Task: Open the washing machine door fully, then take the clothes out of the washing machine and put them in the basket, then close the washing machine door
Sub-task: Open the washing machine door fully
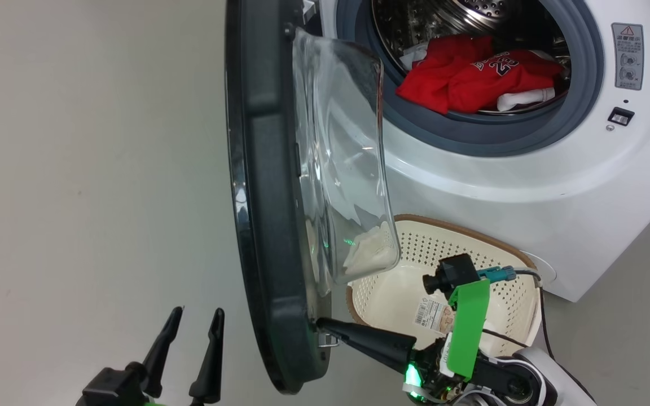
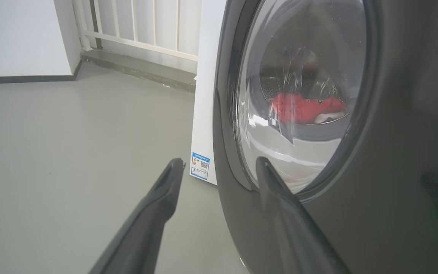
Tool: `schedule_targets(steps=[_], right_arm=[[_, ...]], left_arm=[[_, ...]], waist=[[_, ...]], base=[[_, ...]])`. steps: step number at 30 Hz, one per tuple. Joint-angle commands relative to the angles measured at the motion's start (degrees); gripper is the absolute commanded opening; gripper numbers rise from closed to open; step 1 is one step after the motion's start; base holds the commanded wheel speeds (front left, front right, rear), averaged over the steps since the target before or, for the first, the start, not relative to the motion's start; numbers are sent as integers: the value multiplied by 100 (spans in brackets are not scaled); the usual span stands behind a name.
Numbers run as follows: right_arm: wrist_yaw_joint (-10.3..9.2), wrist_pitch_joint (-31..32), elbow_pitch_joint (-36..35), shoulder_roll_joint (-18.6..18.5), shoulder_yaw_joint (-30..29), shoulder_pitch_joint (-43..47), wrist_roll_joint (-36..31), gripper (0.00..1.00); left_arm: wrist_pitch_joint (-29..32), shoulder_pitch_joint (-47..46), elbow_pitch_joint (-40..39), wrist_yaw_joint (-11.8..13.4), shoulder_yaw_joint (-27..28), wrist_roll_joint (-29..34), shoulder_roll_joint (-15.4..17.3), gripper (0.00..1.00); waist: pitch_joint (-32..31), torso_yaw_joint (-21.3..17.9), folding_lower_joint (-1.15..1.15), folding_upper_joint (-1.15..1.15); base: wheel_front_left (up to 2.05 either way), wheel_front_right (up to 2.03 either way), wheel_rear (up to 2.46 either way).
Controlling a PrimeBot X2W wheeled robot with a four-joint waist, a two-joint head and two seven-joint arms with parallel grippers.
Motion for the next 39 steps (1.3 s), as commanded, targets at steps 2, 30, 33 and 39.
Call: schedule_targets(steps=[2, 30, 33, 39], right_arm=[[45, -98, -138, 102, 37, -198, -101, 0], [45, -2159, 867, -293, -606, 547, -1933, 100], [45, -2646, 1136, -483, -390, 566, -2421, 100], [45, -3586, 1542, -662, 82, 445, -2949, 100]], left_arm=[[-54, -53, -153, -30, 185, -21, 50, 100], [-54, -6, -25, -30, 132, -43, 50, 100], [-54, 13, -22, -30, 144, -48, 50, 100], [-54, 24, -14, -30, 166, -69, 50, 100]], waist=[[-6, -5, 0, 0], [-168, -322, 0, 0], [-180, -361, 0, 0], [-180, -431, 0, 0]], base=[[0, 0, 0], [0, 0, 0], [0, 0, 0], [0, 0, 0]])
